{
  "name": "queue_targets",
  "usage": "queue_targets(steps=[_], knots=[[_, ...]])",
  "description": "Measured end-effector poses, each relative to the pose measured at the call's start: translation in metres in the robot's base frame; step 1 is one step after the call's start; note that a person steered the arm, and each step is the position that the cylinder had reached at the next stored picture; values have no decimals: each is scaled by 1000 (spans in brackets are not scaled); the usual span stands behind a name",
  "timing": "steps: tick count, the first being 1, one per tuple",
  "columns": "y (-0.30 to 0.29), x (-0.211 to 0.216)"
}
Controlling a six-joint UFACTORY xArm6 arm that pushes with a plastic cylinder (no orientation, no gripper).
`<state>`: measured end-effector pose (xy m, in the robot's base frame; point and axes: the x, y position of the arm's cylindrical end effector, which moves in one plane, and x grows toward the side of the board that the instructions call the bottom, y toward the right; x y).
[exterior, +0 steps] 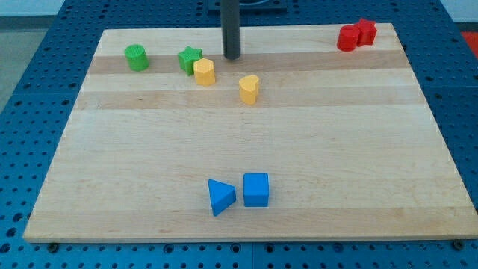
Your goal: Move the yellow hexagon towards the yellow heart
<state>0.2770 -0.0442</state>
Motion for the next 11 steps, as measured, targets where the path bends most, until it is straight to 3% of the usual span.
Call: queue_targets(steps=[2,4,11], knots=[[-64,17],[-69,39],[18,77]])
